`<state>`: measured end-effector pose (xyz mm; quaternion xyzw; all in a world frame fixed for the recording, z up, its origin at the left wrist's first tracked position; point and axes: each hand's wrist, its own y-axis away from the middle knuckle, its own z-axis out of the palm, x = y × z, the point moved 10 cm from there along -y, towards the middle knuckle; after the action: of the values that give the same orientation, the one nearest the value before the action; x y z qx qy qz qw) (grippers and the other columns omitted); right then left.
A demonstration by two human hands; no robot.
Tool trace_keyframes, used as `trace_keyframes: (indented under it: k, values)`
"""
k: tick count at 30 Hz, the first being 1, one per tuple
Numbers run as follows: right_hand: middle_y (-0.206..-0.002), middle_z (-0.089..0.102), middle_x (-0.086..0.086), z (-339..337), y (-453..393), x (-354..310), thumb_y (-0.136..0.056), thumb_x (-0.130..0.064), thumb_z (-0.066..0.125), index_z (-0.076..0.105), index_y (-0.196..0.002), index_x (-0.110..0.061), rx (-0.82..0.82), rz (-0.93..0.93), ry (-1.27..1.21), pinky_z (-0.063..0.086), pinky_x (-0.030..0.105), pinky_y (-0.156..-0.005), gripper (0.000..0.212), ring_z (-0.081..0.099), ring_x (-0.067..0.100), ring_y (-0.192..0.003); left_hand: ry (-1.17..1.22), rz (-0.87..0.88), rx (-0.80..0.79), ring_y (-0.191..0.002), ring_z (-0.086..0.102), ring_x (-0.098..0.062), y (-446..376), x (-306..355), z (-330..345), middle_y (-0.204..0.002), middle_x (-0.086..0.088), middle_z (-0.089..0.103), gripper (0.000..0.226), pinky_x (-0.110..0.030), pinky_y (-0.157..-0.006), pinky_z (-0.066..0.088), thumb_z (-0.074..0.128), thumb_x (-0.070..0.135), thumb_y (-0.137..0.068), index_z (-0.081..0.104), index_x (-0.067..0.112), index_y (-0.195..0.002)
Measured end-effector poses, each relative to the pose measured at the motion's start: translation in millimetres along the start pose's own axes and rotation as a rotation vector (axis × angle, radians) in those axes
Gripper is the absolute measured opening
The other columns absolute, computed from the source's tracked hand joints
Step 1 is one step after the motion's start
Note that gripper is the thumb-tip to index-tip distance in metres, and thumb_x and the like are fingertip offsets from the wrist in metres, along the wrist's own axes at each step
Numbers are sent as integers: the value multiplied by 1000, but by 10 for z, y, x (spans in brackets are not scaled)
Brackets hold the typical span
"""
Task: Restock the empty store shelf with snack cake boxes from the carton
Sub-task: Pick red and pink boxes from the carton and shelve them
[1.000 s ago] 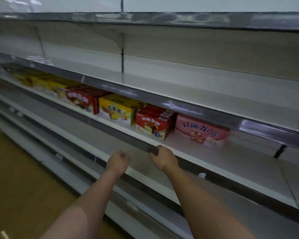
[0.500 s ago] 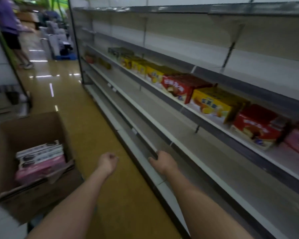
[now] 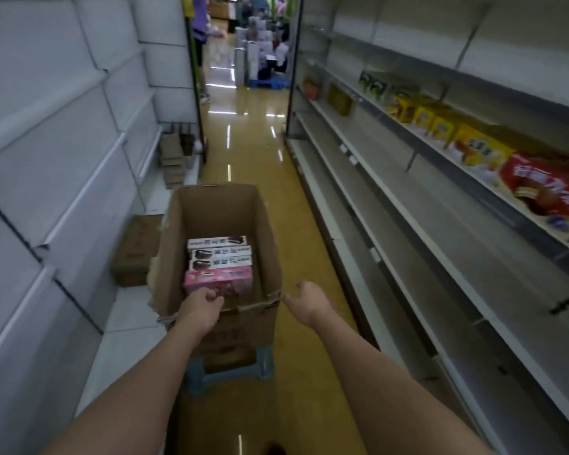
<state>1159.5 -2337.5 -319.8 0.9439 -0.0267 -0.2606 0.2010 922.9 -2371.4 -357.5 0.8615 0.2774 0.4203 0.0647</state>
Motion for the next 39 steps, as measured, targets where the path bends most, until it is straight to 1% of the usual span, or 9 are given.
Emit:
trace_keyframes:
  k: [7,9,14,17,21,25,29,34,39]
  values:
    - [-141,47,14,145,-807,-609,-99,-36,48,40,-140,-3,-71,-101,32,40,32,-101,53,46,26,-129,55,-64,61,-94,58,-23,-723,-123,-222,-104,-6,64,11,-35,-88,48,52,24,-97,60,17,-101]
    - [-141,47,12,128,-1102,-699,-99,-33,49,40,-139,-5,-82,-95,11,41,32,-100,50,46,25,-128,80,-74,63,-94,59,-22,-957,-72,-219,-103,-5,64,14,-37,-89,49,51,24,-97,61,16,-104]
    - [-139,49,10,214,-1747,-821,-98,-34,50,41,-138,-10,-140,-67,-26,42,36,-100,48,49,26,-126,53,-91,55,-103,58,-26,-1528,-11,-98,-117,-10,64,25,-32,-84,45,52,24,-97,61,9,-115]
    - [-135,53,8,325,-2043,-861,-98,-35,50,46,-135,-12,-172,-72,4,43,32,-92,44,52,25,-122,37,-122,35,-104,58,-26,-1785,-100,20,-118,-9,63,28,-30,-82,44,53,23,-96,60,9,-119]
    - [-135,54,6,516,-2322,-887,-96,-30,56,49,-134,-11,-225,-107,61,42,29,-94,44,52,23,-122,40,-167,-34,-105,60,-26,-2041,-342,225,-115,-9,66,28,-35,-91,48,64,15,-89,62,12,-117]
    - [-122,62,5,839,-2728,-932,-86,-31,68,58,-122,-15,-291,-94,69,46,29,-86,41,59,22,-110,-19,-215,-73,-108,59,-27,-2432,-538,374,-118,-9,63,43,-35,-91,47,71,13,-82,58,14,-124]
    - [-123,58,3,1302,-3240,-953,-76,-43,73,54,-125,-20,-302,-92,137,50,38,-92,58,57,21,-109,-81,-253,-95,-114,55,-30,-2906,-740,528,-125,-11,54,60,-41,-98,46,76,20,-78,50,16,-132]
    - [-139,45,8,1731,-3668,-969,-83,-33,71,37,-143,-15,-341,-111,259,43,39,-102,71,46,26,-125,-186,-234,-112,-127,41,-36,-3417,-969,691,-138,-16,42,65,-43,-104,39,73,26,-79,45,16,-136]
    - [-141,40,9,2176,-3911,-949,-85,-33,69,33,-144,-14,-389,-163,364,40,40,-104,72,41,27,-128,-414,-61,-99,-133,30,-31,-3753,-1079,870,-146,-11,35,66,-38,-108,30,64,38,-84,38,20,-141]
